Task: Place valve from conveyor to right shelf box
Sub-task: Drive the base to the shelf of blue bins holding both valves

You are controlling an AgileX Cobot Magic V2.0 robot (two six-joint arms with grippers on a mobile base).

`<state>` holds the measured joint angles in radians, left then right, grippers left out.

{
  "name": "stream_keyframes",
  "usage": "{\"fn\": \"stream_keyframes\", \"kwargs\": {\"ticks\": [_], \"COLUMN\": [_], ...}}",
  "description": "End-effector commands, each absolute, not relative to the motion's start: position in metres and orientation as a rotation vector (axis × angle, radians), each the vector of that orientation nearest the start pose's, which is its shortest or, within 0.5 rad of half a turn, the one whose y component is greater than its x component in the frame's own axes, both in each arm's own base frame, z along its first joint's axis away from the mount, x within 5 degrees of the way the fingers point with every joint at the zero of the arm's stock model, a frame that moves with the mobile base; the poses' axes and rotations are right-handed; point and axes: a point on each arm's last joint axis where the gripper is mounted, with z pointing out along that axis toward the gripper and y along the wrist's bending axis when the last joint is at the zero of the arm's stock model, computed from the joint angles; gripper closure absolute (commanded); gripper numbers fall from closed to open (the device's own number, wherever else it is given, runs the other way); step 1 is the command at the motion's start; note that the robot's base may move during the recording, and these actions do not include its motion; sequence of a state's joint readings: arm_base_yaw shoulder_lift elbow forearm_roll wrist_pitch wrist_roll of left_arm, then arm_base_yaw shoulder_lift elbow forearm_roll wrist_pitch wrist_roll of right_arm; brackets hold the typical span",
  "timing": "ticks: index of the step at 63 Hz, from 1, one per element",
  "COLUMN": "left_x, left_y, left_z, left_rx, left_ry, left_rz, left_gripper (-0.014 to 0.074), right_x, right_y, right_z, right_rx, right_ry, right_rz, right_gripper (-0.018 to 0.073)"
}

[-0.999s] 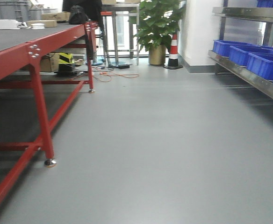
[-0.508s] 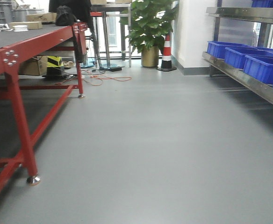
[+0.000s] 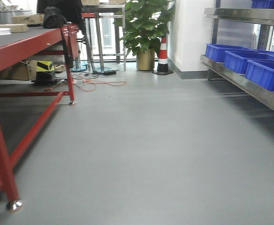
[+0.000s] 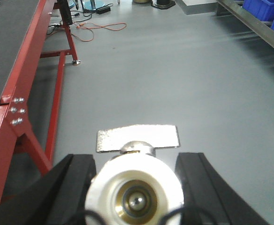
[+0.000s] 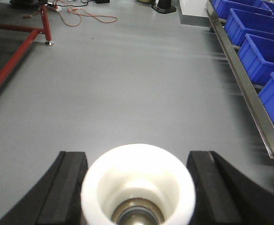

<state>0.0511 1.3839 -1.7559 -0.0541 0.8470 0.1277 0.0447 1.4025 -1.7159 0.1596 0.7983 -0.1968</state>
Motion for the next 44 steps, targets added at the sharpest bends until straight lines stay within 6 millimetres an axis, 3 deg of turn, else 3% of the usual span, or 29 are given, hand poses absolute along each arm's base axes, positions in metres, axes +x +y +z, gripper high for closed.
{"fn": "stream_keyframes", "kwargs": {"ticks": [1, 44], "left_x": [0.2801, 0.2801], "left_y": [0.0089, 0.0089], "left_z": [0.5164, 0.5164], "left_rx": [0.060, 0.060], "left_ry": [1.876, 1.876], "left_rz": [0.045, 0.045], "left_gripper": [0.0708, 0.0708], "right_x": [0.2898, 0.2898], "right_y": [0.0218, 0.0218], "right_z": [0.5083, 0.5083], "right_rx": [-0.188, -0.188], "right_ry": [1.843, 1.843], "right_rz": [0.068, 0.068], "right_gripper": [0.0713, 0.0713]}}
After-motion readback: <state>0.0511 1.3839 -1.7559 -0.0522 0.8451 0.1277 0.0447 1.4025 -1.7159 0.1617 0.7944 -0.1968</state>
